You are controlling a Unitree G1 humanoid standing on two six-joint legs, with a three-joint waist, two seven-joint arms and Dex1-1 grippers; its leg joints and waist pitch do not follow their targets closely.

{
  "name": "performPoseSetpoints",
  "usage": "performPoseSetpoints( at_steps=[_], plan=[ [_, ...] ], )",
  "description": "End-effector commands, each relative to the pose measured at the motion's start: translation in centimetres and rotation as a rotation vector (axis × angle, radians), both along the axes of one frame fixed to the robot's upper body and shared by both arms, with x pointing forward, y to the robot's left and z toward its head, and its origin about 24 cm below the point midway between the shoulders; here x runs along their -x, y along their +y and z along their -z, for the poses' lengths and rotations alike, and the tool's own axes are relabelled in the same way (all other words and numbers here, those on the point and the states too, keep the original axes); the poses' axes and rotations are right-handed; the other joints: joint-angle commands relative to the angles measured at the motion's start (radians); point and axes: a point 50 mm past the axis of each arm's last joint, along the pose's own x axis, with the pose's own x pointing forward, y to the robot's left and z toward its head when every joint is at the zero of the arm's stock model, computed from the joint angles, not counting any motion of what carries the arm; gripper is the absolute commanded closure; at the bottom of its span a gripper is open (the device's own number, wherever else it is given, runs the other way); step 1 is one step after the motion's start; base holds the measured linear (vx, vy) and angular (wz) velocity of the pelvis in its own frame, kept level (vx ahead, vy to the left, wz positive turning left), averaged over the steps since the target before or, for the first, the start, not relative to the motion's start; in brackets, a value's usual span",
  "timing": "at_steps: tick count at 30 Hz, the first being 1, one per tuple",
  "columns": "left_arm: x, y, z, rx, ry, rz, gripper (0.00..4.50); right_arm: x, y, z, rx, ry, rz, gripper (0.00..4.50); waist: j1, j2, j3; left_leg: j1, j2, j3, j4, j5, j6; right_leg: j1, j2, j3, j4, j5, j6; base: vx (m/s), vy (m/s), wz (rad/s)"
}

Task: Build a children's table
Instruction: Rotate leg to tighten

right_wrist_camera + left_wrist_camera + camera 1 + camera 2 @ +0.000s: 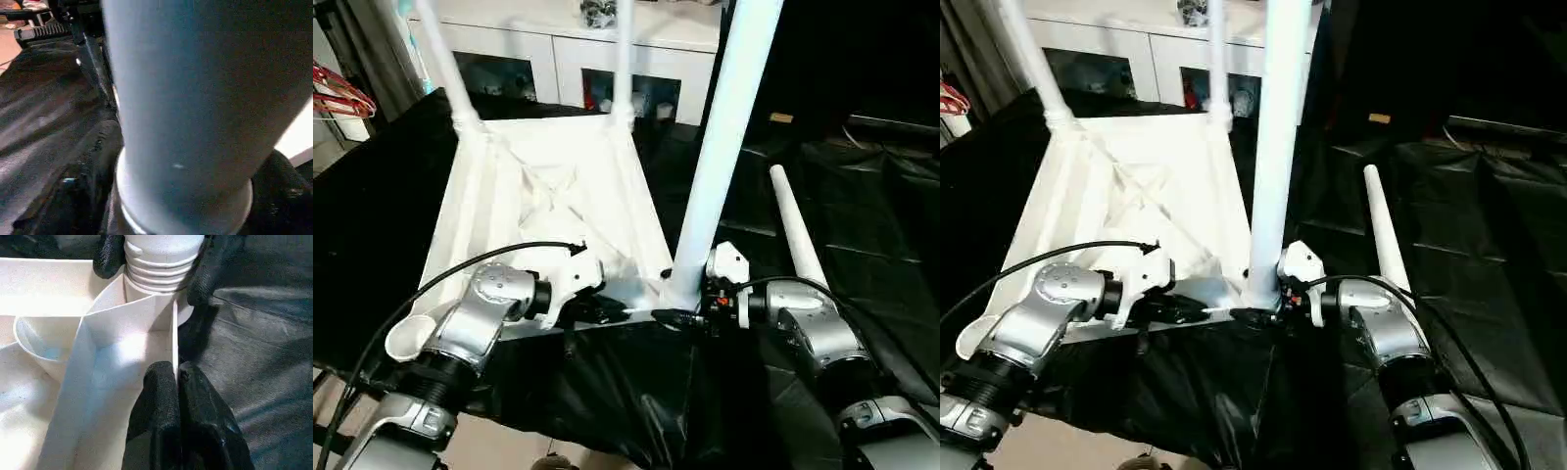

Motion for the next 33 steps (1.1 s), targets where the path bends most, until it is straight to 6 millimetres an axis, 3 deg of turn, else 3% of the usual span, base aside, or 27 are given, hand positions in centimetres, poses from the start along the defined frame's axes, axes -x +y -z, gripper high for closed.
performPoseSetpoints(
  at_steps=[1, 3, 8, 12, 15, 17, 19, 23, 25, 27, 28, 29, 33],
  plan=[
    [0.3, -0.9, 0.5, -0.017, 0.028, 0.045, 4.50, 0.8, 1.7, 0.3, -0.016, 0.027, -0.110, 1.35, -0.002, -0.003, -0.060, 0.005, 0.032, -0.004, -0.063, -0.211, 0.048, 0.046, -0.061, 0.053, -0.063, -0.184, -0.216, 0.000, 0.000, 0.00],
    [0.3, -0.8, 0.6, -0.018, 0.029, 0.045, 4.50, 0.9, 1.8, 0.4, -0.021, 0.032, -0.109, 1.65, -0.002, -0.001, -0.061, 0.003, 0.032, -0.004, -0.062, -0.200, 0.048, 0.047, -0.060, 0.052, -0.059, -0.161, -0.222, 0.000, 0.000, 0.00],
    [-0.4, -1.2, 0.8, -0.018, -0.007, -0.046, 4.50, 0.7, 2.3, 1.2, -0.034, 0.054, -0.003, 1.76, -0.002, -0.001, -0.057, 0.004, 0.030, -0.003, -0.063, -0.204, 0.048, 0.045, -0.059, 0.052, -0.063, -0.162, -0.225, 0.000, 0.000, 0.00],
    [-1.8, -2.0, 0.7, -0.011, -0.055, -0.222, 4.50, -0.3, 2.9, 1.9, -0.037, 0.060, 0.210, 1.78, -0.009, 0.001, -0.046, 0.020, 0.029, -0.008, -0.074, -0.334, 0.001, 0.035, -0.068, 0.053, -0.093, -0.408, -0.167, 0.000, 0.000, 0.00],
    [-2.6, -3.1, 0.6, -0.006, -0.097, -0.349, 4.50, -1.2, 3.8, 2.4, -0.040, 0.030, 0.419, 1.78, -0.019, 0.003, -0.041, 0.020, 0.027, -0.019, -0.079, -0.380, -0.027, 0.036, -0.072, 0.046, -0.105, -0.529, -0.117, -0.058, -0.001, -0.03],
    [-2.7, -3.4, 0.6, 0.002, -0.098, -0.376, 4.50, -1.4, 4.0, 2.5, -0.047, 0.032, 0.472, 1.78, -0.028, 0.001, -0.041, 0.026, 0.023, -0.020, -0.078, -0.412, -0.024, 0.029, -0.071, 0.042, -0.118, -0.580, -0.091, -0.050, 0.006, -0.04],
    [-3.3, -4.7, 0.4, 0.022, -0.126, -0.498, 4.50, -2.0, 4.9, 2.7, -0.060, 0.042, 0.646, 1.78, -0.035, 0.000, -0.042, 0.022, 0.022, -0.021, -0.079, -0.398, -0.017, 0.030, -0.071, 0.042, -0.119, -0.570, -0.087, 0.000, 0.000, 0.00],
    [-3.5, -6.2, 0.2, 0.045, -0.145, -0.541, 4.50, -2.0, 5.8, 2.7, -0.070, 0.024, 0.699, 1.78, -0.036, -0.002, -0.044, 0.023, 0.021, -0.020, -0.079, -0.395, -0.007, 0.026, -0.068, 0.041, -0.123, -0.553, -0.081, 0.000, 0.000, 0.00],
    [-3.4, -6.9, 0.1, 0.066, -0.139, -0.520, 4.50, -1.9, 6.1, 2.7, -0.096, 0.032, 0.700, 1.08, -0.033, -0.003, -0.047, 0.020, 0.022, -0.018, -0.079, -0.377, 0.003, 0.027, -0.068, 0.045, -0.119, -0.510, -0.089, 0.000, 0.000, 0.00],
    [-3.3, -7.2, 0.1, 0.073, -0.139, -0.509, 4.50, -1.9, 6.0, 2.7, -0.106, 0.036, 0.706, 1.08, -0.031, -0.002, -0.049, 0.017, 0.025, -0.015, -0.079, -0.350, 0.009, 0.027, -0.065, 0.049, -0.111, -0.440, -0.111, 0.000, 0.000, 0.00],
    [-3.1, -7.5, 0.0, 0.078, -0.138, -0.482, 4.50, -1.9, 5.7, 2.7, -0.102, 0.026, 0.710, 0.96, -0.034, -0.001, -0.049, 0.006, 0.026, -0.016, -0.082, -0.328, 0.012, 0.036, -0.065, 0.048, -0.102, -0.390, -0.124, 0.000, 0.000, 0.00],
    [-3.1, -7.5, 0.0, 0.078, -0.138, -0.482, 4.50, -1.9, 5.7, 2.7, -0.102, 0.026, 0.710, 0.79, -0.034, -0.002, -0.051, 0.004, 0.026, -0.015, -0.081, -0.319, 0.013, 0.038, -0.065, 0.048, -0.101, -0.378, -0.125, 0.000, 0.000, 0.00],
    [-2.7, -7.8, -0.1, 0.094, -0.150, -0.439, 4.50, -2.4, 4.7, 2.1, -0.069, -0.055, 0.747, 0.55, -0.032, -0.001, -0.052, 0.007, 0.025, -0.010, -0.076, -0.292, 0.017, 0.036, -0.065, 0.053, -0.095, -0.328, -0.149, 0.000, 0.000, 0.00]
  ],
)
